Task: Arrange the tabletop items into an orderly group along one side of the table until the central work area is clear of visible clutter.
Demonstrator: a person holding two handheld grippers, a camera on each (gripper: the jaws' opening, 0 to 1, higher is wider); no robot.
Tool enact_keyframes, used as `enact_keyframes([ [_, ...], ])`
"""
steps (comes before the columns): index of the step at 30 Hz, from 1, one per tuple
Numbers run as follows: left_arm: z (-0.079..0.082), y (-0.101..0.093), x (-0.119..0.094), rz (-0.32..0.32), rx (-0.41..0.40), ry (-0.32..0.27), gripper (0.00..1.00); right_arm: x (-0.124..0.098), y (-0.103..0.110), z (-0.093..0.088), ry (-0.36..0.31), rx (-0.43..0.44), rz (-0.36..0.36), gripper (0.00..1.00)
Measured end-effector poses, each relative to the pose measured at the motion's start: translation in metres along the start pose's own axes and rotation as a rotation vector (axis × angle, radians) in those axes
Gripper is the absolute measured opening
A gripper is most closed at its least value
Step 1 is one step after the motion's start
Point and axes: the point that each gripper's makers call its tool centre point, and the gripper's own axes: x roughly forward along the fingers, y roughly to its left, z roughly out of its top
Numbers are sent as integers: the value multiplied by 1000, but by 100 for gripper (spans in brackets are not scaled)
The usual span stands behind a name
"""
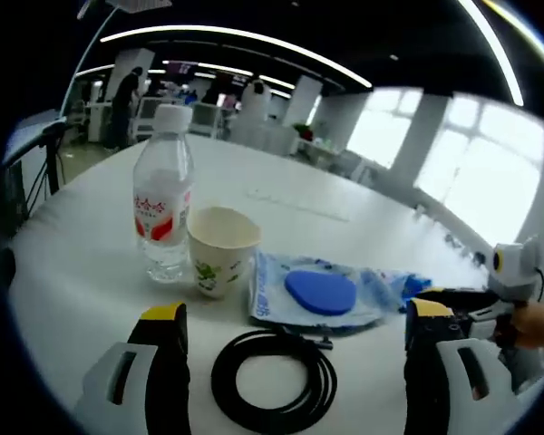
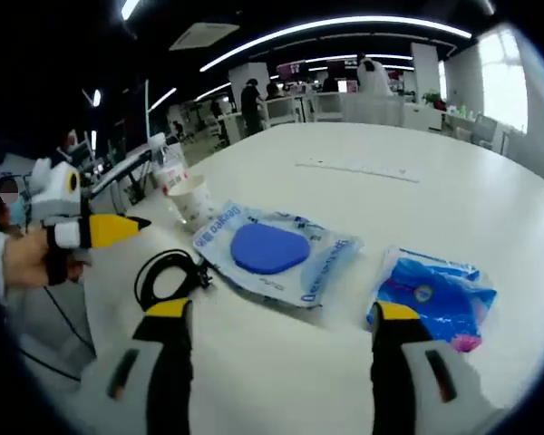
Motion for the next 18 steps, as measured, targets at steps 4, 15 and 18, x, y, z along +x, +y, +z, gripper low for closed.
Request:
enact_keyframes([
  [4, 2, -1, -6, 8, 16, -3, 97, -3, 3, 2, -9, 8, 13, 80],
  [15, -4, 2, -28, 53, 22, -5, 96, -6, 17, -1, -11, 33, 73, 79],
  [18, -4, 4, -35, 70, 14, -13, 96, -4, 24, -2, -7, 34, 99, 78],
])
